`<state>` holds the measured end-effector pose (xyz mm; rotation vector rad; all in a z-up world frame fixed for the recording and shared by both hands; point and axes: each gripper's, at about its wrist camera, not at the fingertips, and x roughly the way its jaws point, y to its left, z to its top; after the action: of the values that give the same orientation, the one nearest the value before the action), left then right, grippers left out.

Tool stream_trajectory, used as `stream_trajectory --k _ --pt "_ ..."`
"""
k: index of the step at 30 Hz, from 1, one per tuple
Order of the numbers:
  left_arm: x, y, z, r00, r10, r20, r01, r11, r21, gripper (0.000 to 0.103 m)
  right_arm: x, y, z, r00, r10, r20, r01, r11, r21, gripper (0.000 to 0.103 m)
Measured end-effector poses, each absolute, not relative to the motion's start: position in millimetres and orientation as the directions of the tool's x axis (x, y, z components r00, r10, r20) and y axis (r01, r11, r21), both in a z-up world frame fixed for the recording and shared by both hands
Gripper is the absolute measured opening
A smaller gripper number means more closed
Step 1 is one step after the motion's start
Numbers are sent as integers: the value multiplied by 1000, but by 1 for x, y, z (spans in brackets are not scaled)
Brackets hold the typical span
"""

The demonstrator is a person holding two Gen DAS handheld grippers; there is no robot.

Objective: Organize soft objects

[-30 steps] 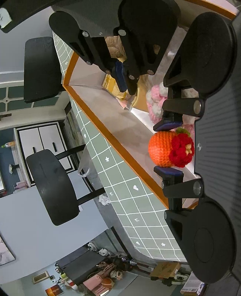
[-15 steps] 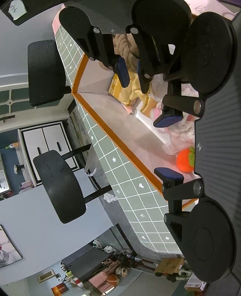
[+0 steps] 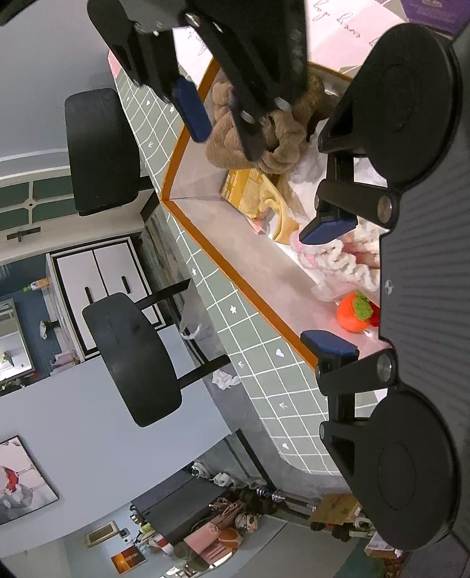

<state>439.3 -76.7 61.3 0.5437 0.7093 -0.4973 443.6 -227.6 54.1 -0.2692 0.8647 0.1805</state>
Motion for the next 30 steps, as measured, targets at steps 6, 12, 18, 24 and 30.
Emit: stream_trajectory --k 6,12,18,24,30 --pt "423 -66 82 670 -273 -691 579 774 256 74 415 -236 83 669 72 -739 -238 964 -121 49" --pt "411 -55 89 670 -283 -687 561 798 219 76 383 -232 110 692 99 -715 -239 966 -98 53" --pt "388 -38 91 709 -298 -639 526 827 198 91 345 -230 133 731 121 -672 -234 969 -80 69" --pt "363 -30 84 708 -331 -624 496 862 104 92 315 -234 144 780 144 -609 -200 979 -25 92" --pt "343 -31 78 735 -308 -603 431 900 66 93 293 -231 137 816 158 -556 -179 984 18 100"
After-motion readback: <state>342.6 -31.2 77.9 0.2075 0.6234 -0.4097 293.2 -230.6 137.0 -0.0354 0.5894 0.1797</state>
